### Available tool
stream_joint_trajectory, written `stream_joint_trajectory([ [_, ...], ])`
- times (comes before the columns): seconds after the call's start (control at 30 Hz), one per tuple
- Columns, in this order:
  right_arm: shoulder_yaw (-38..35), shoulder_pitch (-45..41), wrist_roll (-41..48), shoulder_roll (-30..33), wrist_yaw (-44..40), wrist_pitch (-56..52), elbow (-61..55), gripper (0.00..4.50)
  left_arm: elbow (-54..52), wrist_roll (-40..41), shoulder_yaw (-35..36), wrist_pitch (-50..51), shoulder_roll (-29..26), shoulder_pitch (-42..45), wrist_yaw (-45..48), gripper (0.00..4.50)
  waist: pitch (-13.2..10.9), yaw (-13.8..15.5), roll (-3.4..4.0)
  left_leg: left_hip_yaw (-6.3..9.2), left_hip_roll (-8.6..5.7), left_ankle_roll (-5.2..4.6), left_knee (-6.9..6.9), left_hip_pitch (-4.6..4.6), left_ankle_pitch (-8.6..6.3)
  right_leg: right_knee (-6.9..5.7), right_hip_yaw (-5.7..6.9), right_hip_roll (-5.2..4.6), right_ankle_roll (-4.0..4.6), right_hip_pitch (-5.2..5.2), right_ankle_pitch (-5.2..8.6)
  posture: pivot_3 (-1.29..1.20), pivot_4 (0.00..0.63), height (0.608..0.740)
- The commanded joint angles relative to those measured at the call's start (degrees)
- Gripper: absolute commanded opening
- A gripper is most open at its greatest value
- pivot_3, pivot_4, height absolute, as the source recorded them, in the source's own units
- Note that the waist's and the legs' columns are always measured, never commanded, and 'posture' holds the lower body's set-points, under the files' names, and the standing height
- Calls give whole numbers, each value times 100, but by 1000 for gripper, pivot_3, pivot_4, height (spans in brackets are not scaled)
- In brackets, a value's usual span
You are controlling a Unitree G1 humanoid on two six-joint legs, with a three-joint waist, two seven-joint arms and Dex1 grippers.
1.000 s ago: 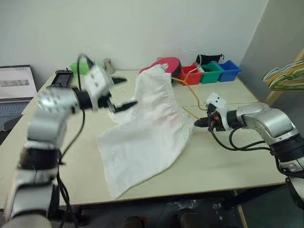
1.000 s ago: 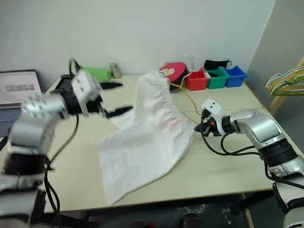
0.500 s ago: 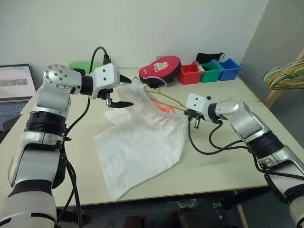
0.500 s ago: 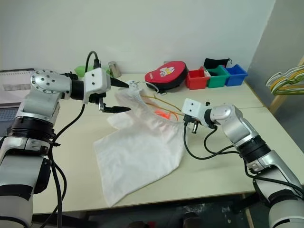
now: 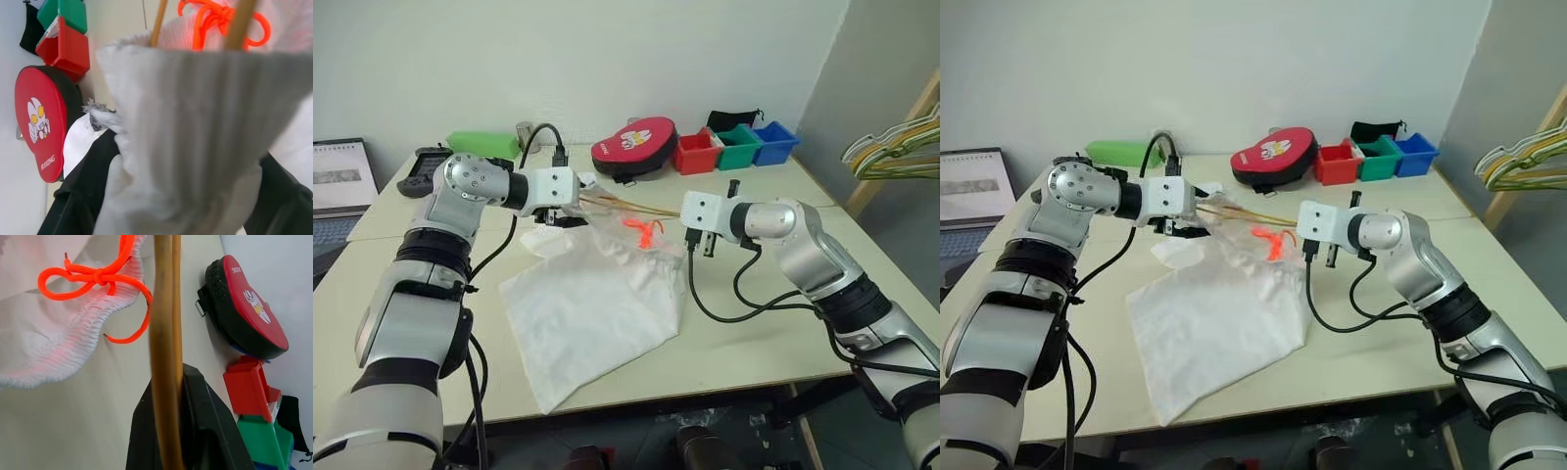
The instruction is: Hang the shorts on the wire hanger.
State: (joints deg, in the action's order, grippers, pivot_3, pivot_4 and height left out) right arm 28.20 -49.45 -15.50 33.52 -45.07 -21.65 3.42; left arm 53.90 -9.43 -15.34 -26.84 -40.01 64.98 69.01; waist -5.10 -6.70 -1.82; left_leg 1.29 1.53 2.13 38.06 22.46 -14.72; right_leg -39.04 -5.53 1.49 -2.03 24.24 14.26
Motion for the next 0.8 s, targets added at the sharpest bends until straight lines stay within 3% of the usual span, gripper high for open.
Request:
stream_joint_trajectory([
  [0.03,-264,-4,-14,-56,-51,-2,-407,0,16,-185,18,-274,32,260,-294,2541,0,-4,0,0,0,0,0,1,0,1,0,0,0,0,0,-73,0,740],
  [0.3,-358,106,34,-89,-288,-309,-591,0,60,-224,6,-331,-1,200,-402,2480,0,-17,0,3,0,0,1,0,0,-2,1,0,1,0,-1,-68,0,740],
  [0.47,-684,218,628,-367,-621,-1443,-1081,0,76,-280,72,-405,56,166,-822,2480,2,-40,-2,5,0,0,1,0,0,-3,3,0,5,-1,-3,-69,0,740],
  [0.63,-720,333,722,-392,-637,-1915,-1428,0,78,-204,178,-453,166,116,-1295,2479,2,-41,-2,8,0,0,4,1,0,-3,5,0,12,-1,-8,-74,0,740],
  [0.77,-711,348,738,-361,-573,-2020,-1457,0,-27,49,257,-431,219,-8,-1044,2479,3,-52,-2,8,-1,0,5,0,0,-4,6,0,10,-3,-7,-74,0,740],
  [0.8,-719,340,744,-360,-567,-2031,-1439,0,-61,148,291,-408,229,-38,-911,2732,3,-64,-2,8,-1,0,5,0,0,-5,6,0,10,-3,-8,-73,0,740],
])
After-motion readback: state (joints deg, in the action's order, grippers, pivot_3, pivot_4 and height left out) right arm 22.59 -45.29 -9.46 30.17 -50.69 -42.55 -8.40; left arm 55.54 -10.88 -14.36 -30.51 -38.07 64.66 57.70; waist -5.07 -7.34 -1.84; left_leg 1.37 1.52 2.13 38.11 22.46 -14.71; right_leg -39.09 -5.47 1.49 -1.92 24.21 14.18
